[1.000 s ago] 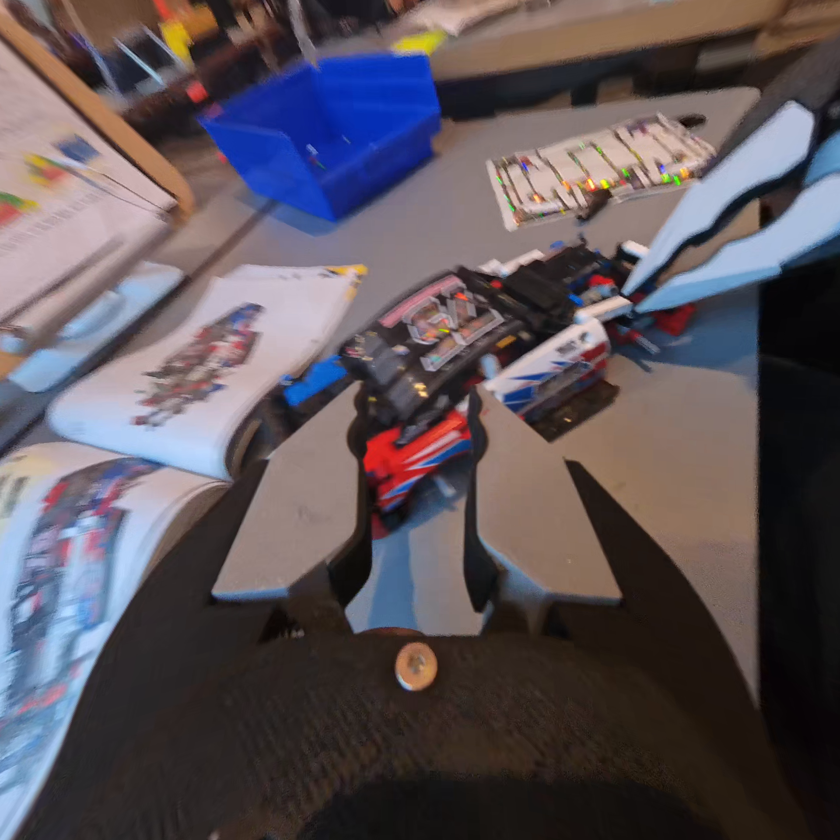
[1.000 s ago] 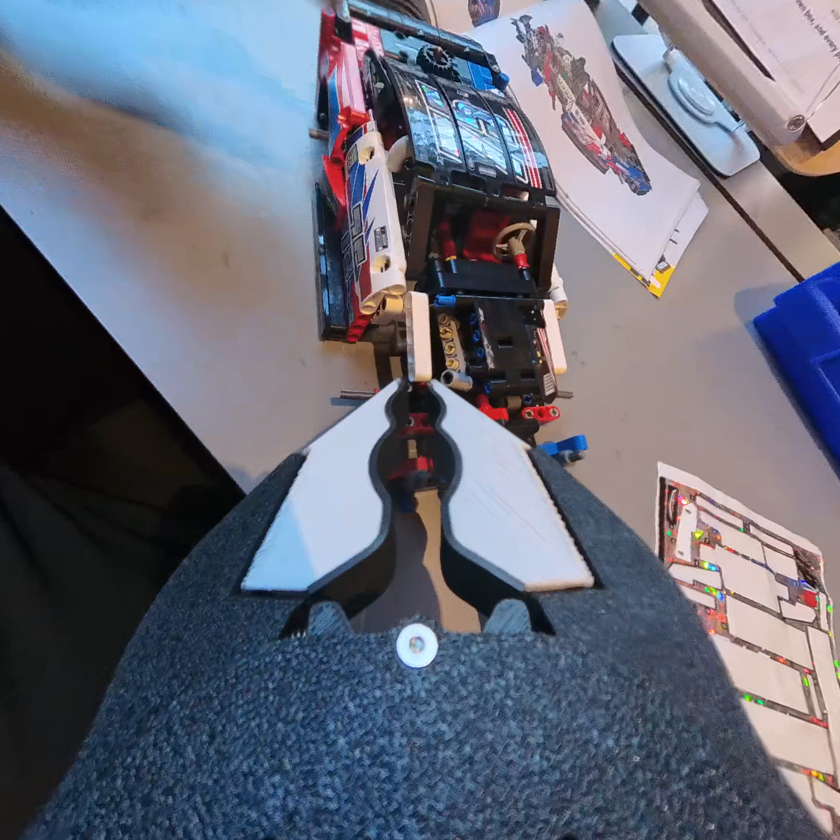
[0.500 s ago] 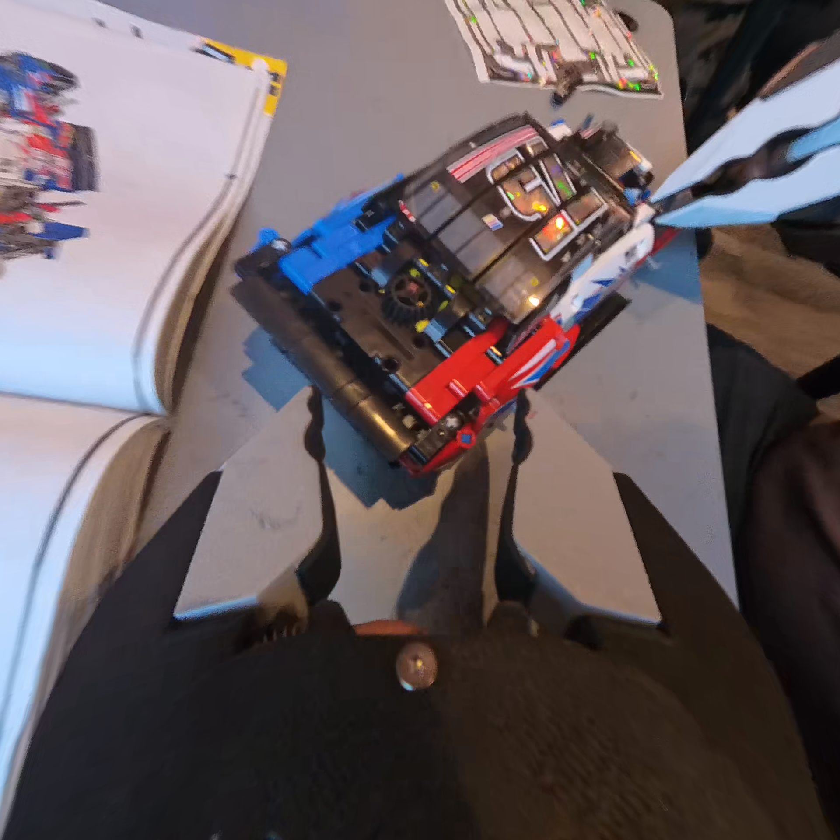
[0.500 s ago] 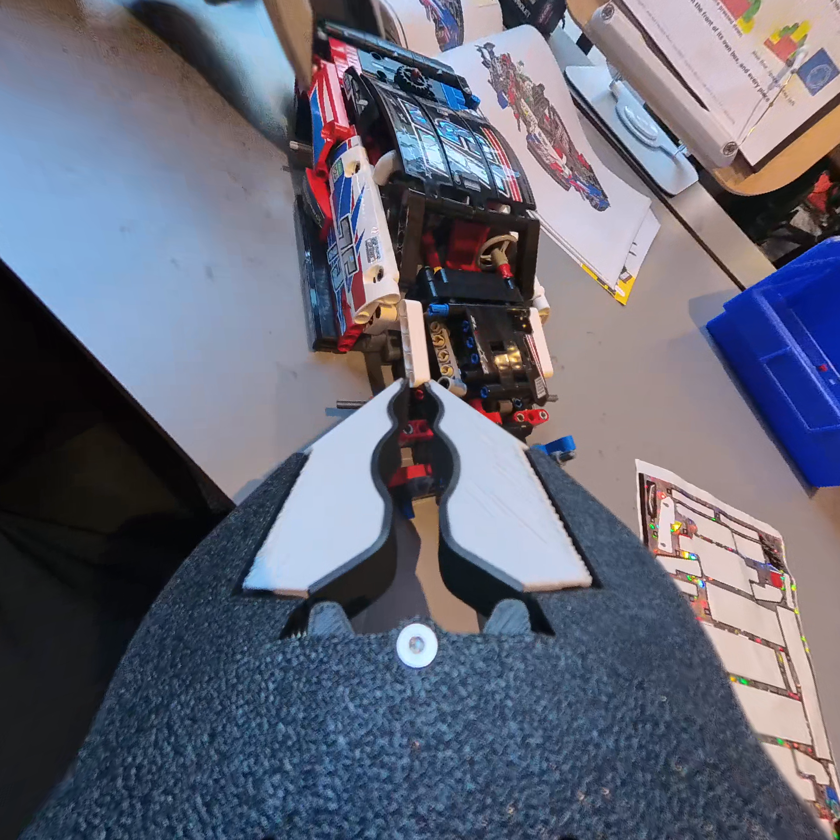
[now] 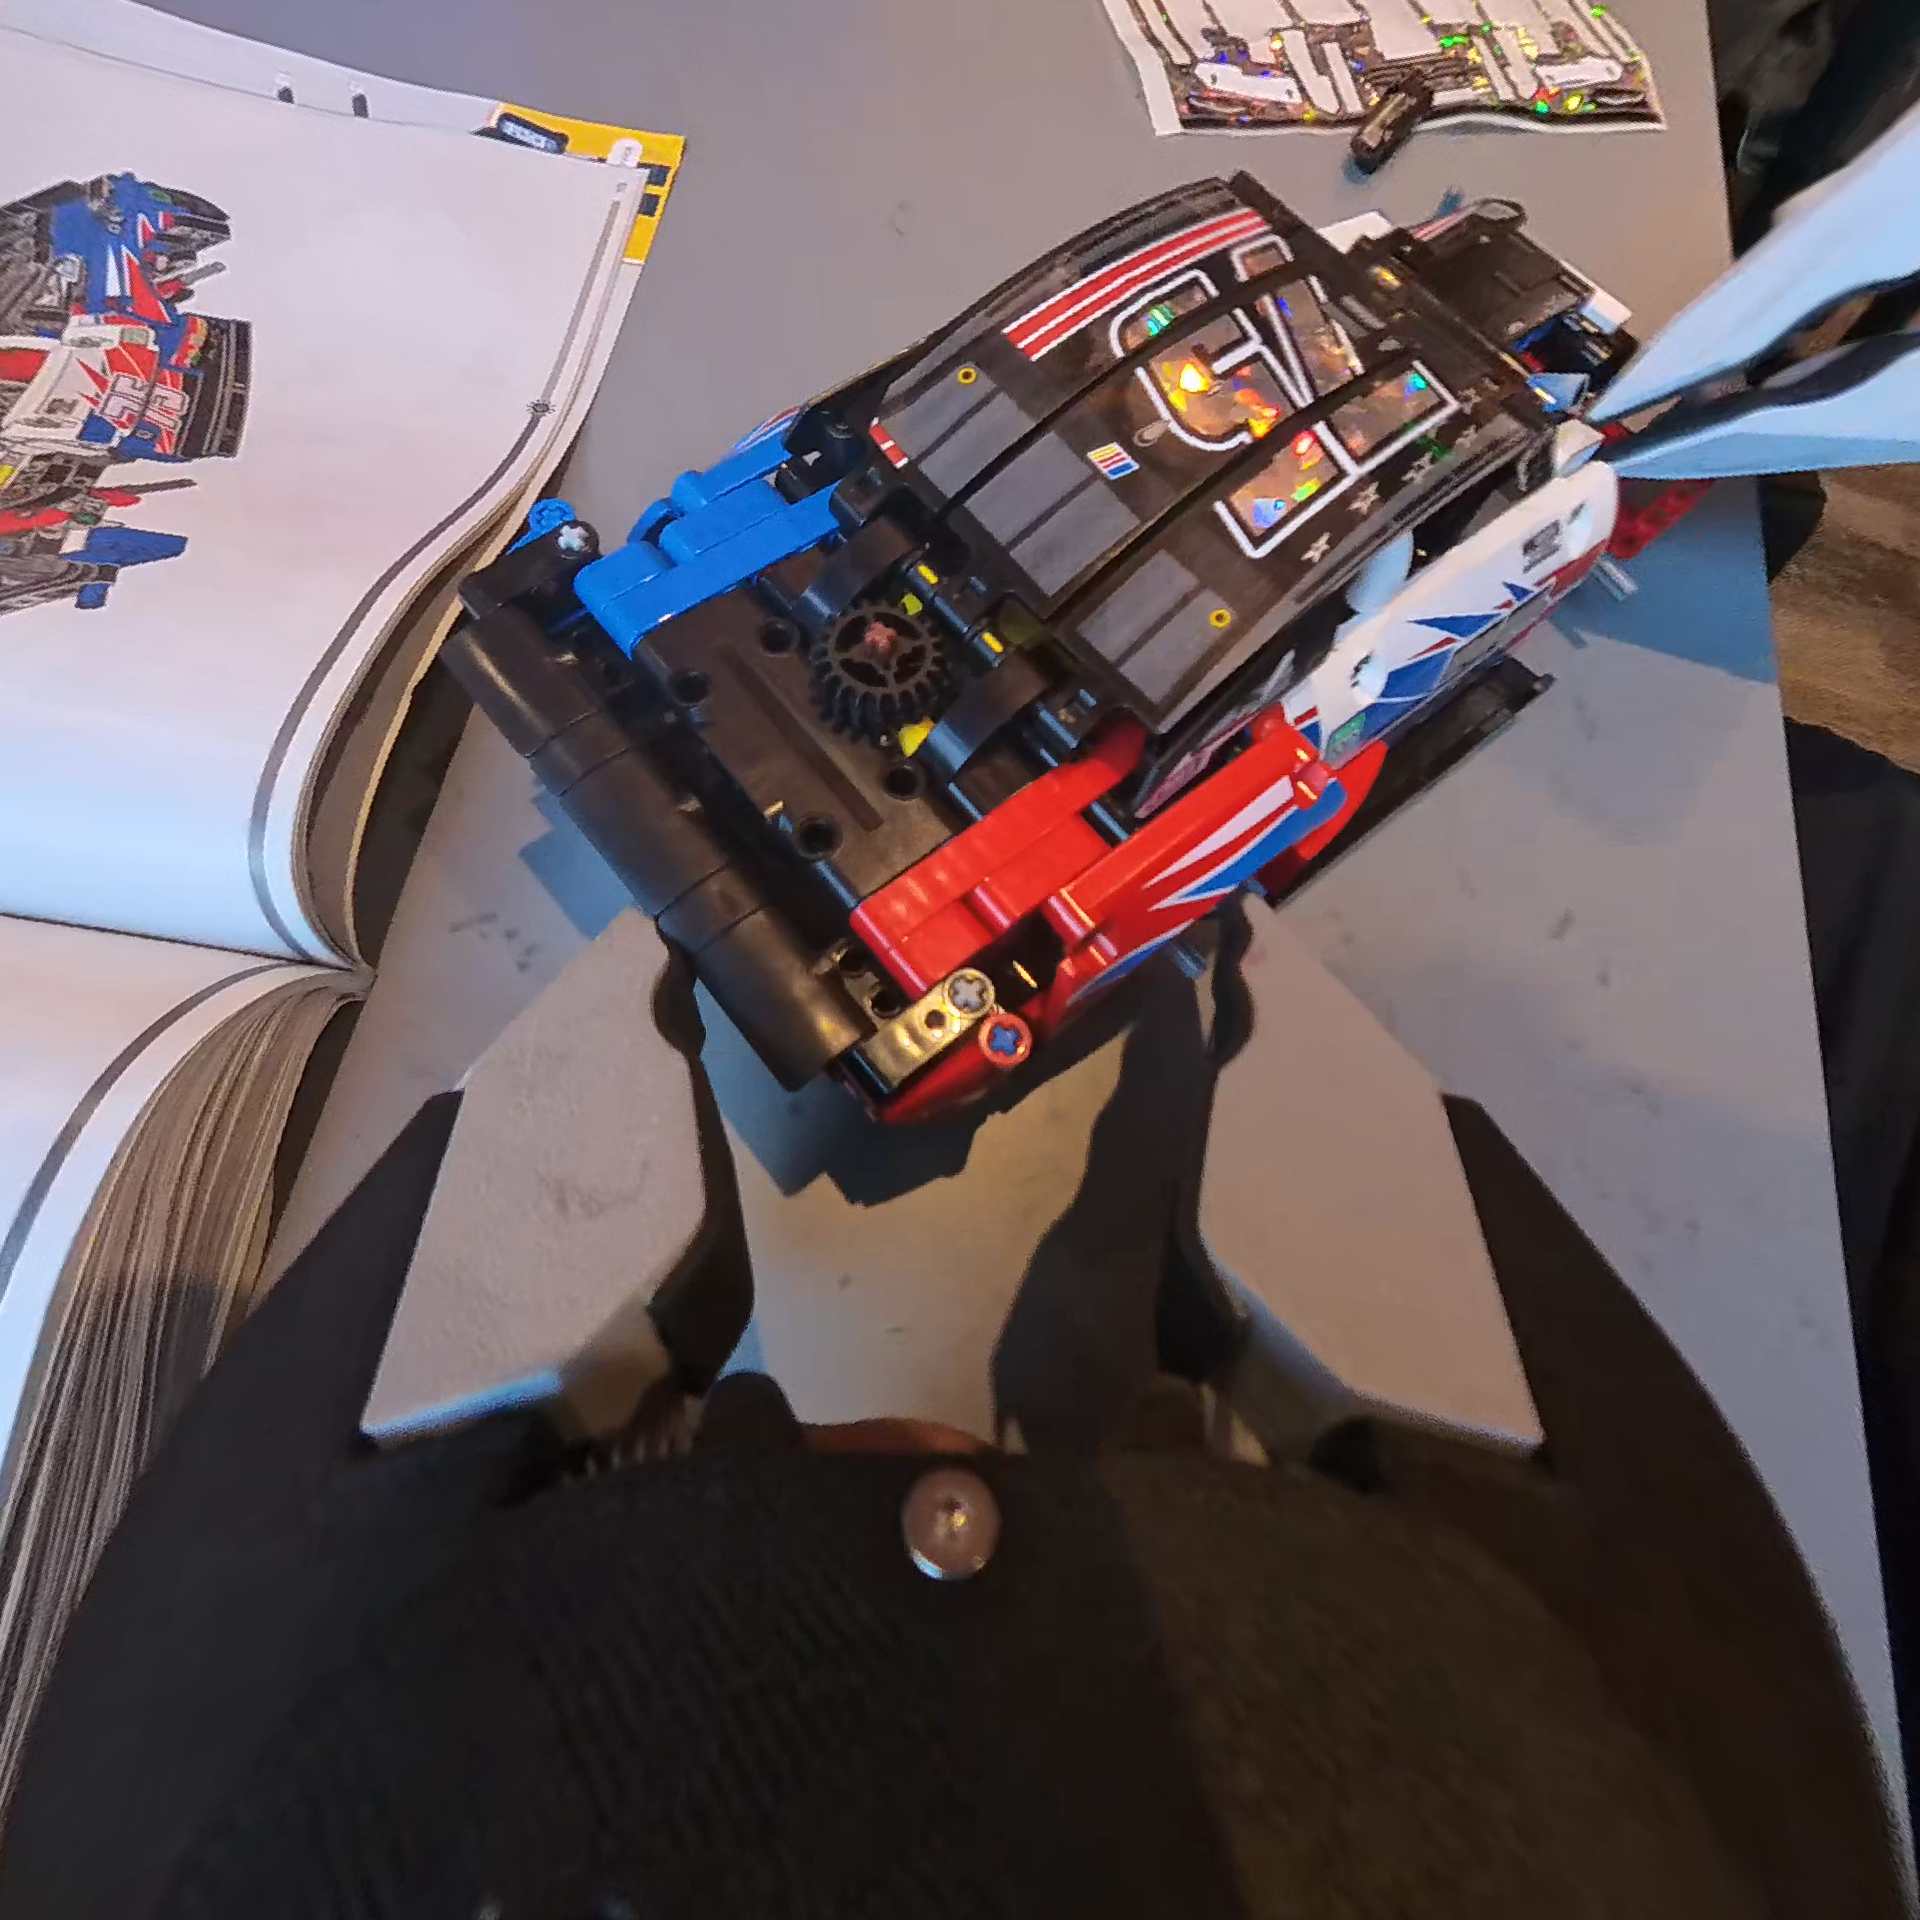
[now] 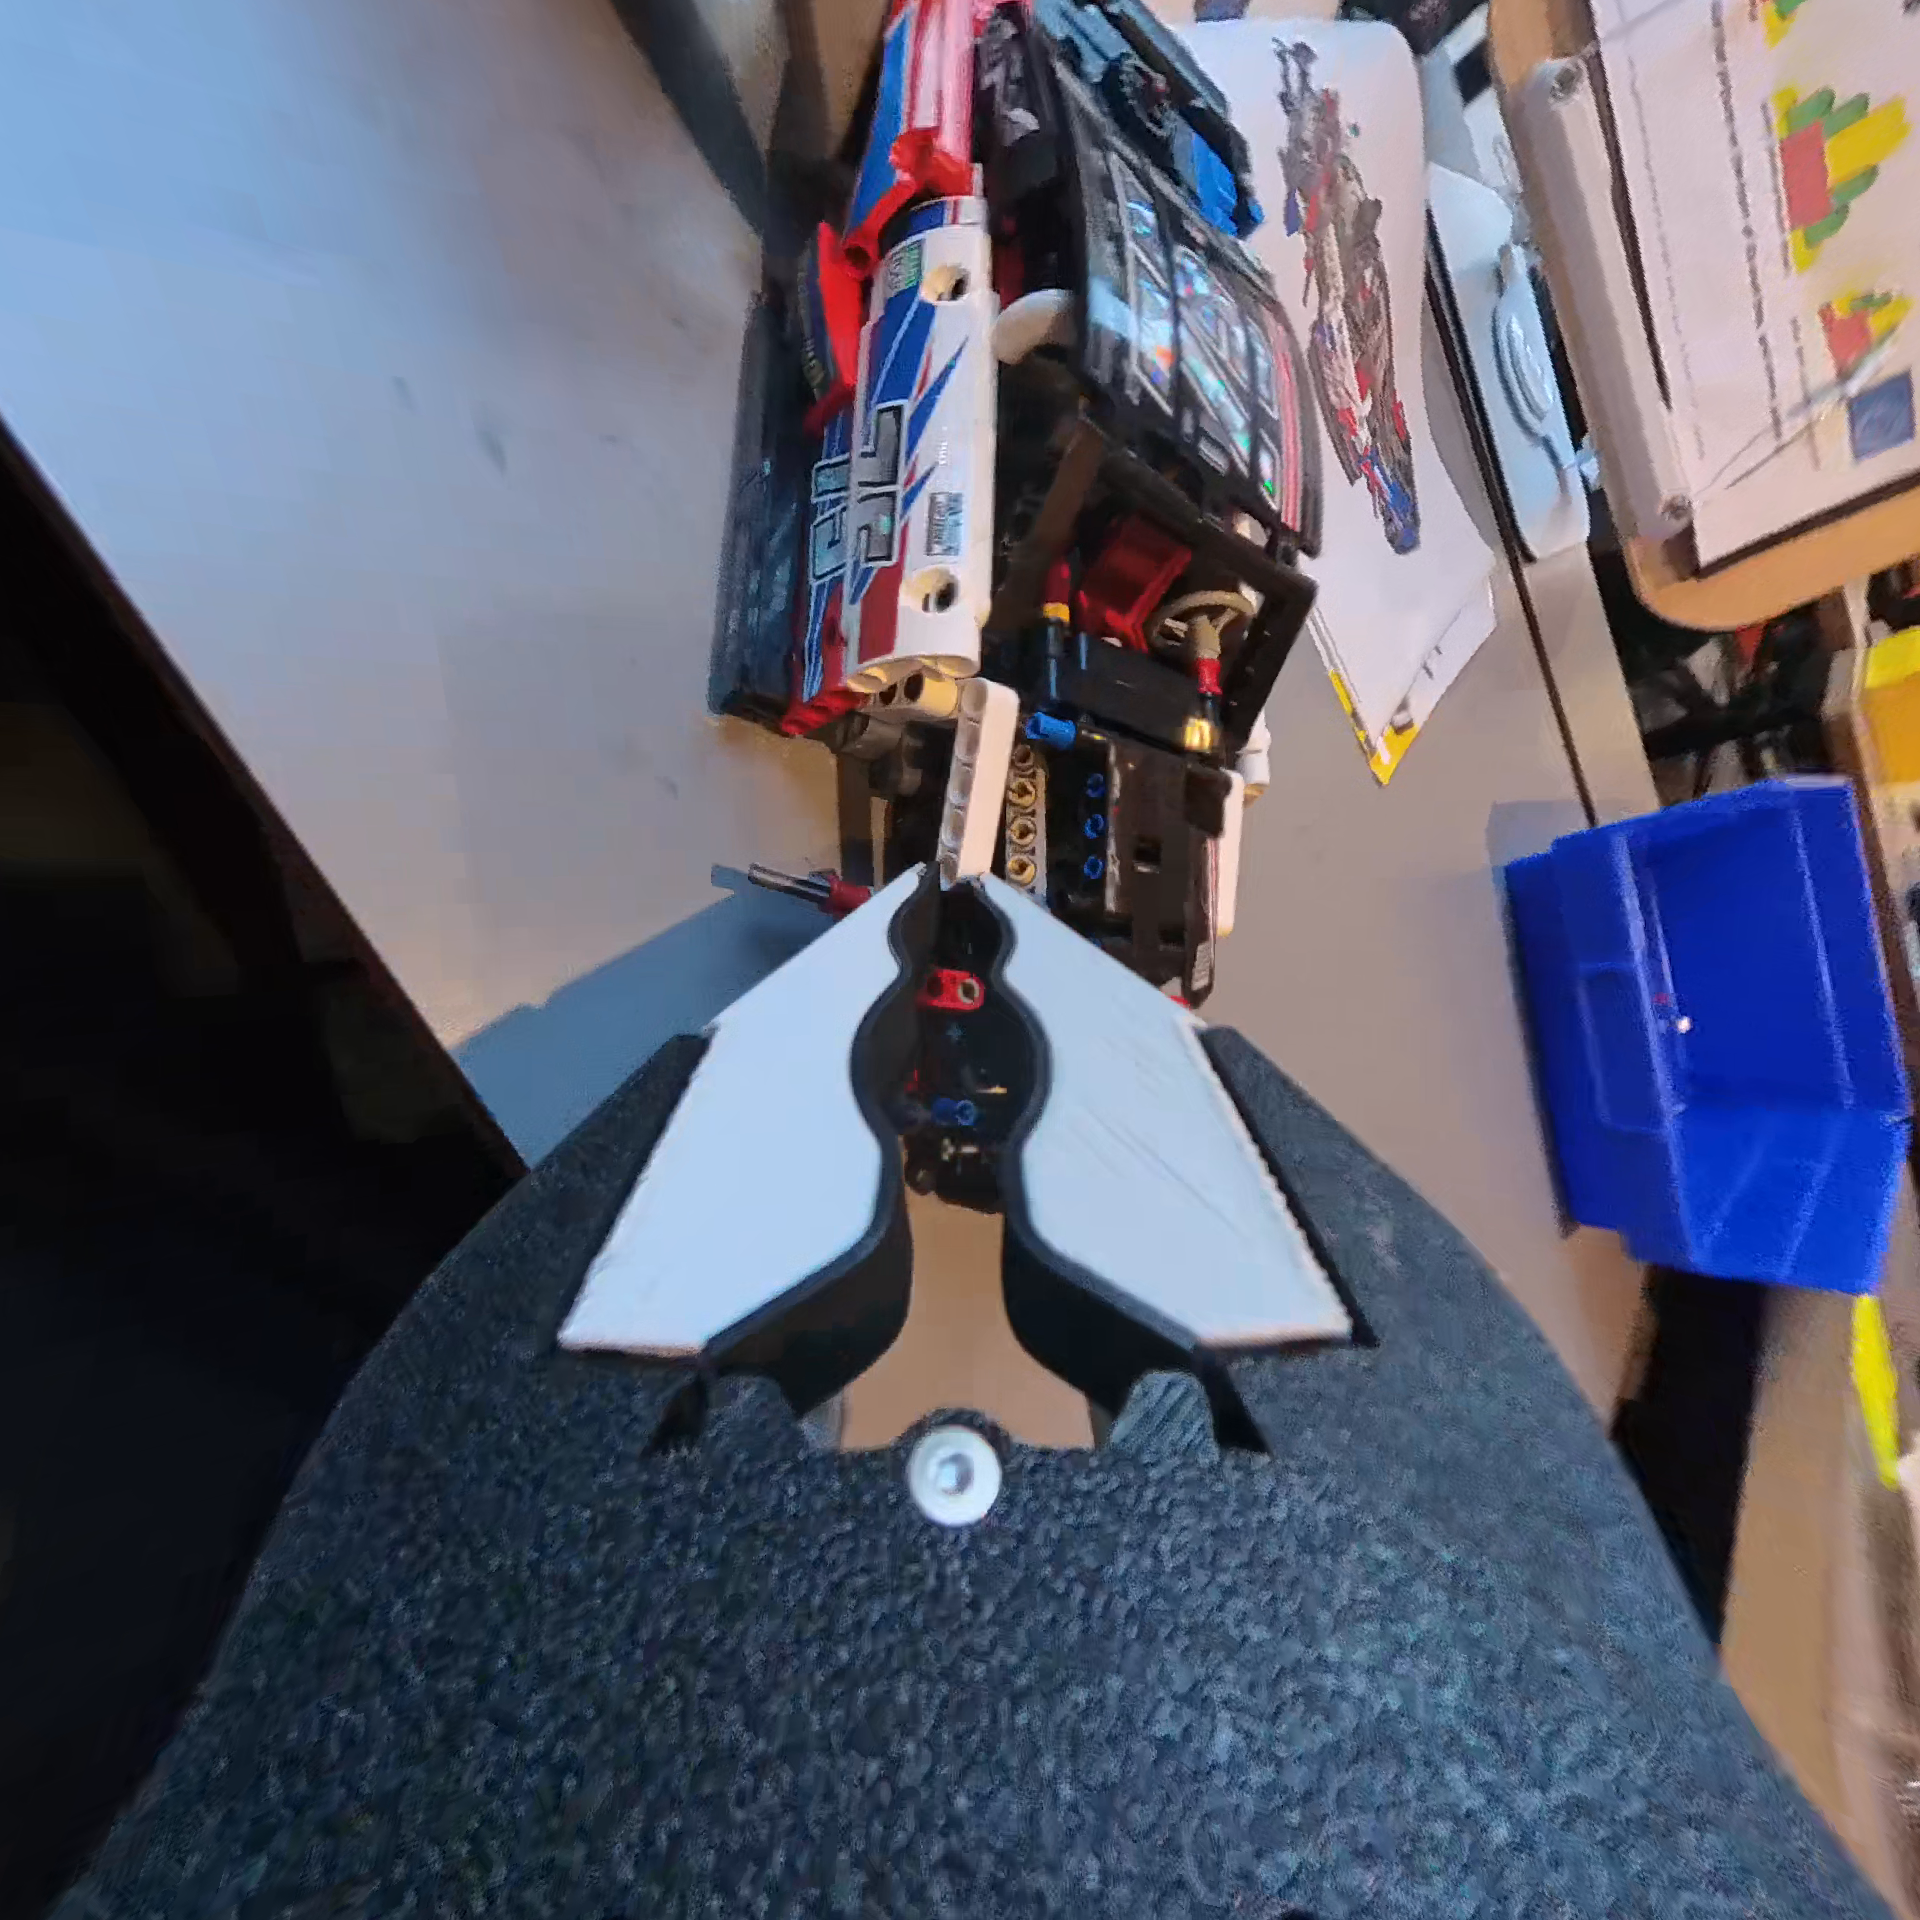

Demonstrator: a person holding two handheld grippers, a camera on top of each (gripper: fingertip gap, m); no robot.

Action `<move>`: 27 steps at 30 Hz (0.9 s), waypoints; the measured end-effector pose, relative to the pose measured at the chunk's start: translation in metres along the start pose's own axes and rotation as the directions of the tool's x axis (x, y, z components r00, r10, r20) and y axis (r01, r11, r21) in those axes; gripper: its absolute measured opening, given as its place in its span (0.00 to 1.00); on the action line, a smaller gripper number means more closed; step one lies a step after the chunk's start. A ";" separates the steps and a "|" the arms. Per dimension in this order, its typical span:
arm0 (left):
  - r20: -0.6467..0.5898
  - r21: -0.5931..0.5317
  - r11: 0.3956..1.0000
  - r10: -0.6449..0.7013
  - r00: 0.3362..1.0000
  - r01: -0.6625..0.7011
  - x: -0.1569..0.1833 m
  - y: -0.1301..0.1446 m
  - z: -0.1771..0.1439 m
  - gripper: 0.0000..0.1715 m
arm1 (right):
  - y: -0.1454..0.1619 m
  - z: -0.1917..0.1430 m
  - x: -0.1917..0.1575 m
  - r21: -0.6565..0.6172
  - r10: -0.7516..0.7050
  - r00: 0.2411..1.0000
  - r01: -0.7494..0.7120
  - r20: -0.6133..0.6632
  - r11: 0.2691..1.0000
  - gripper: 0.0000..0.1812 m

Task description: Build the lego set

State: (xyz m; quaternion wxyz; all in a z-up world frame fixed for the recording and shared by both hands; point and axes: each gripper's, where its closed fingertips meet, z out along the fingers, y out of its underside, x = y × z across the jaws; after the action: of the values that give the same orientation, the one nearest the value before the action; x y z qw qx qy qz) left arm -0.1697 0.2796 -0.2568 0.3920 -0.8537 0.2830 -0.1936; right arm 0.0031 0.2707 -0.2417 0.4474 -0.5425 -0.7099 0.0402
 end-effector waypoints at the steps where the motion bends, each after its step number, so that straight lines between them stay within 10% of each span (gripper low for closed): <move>1: 0.000 0.000 1.000 -0.003 1.000 0.003 0.000 0.000 0.000 0.57 | -0.001 0.000 -0.002 -0.012 -0.037 0.999 0.037 0.009 0.999 0.02; 27: 0.019 -0.002 1.000 -0.027 0.999 0.027 -0.003 0.001 0.000 0.62 | -0.005 0.003 -0.006 -0.146 -0.292 0.913 0.343 0.284 0.928 0.02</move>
State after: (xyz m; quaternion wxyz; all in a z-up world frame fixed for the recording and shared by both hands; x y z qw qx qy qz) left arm -0.1724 0.2808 -0.2580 0.3910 -0.8597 0.2677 -0.1906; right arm -0.0028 0.2651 -0.2445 0.2973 -0.4503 -0.8413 -0.0323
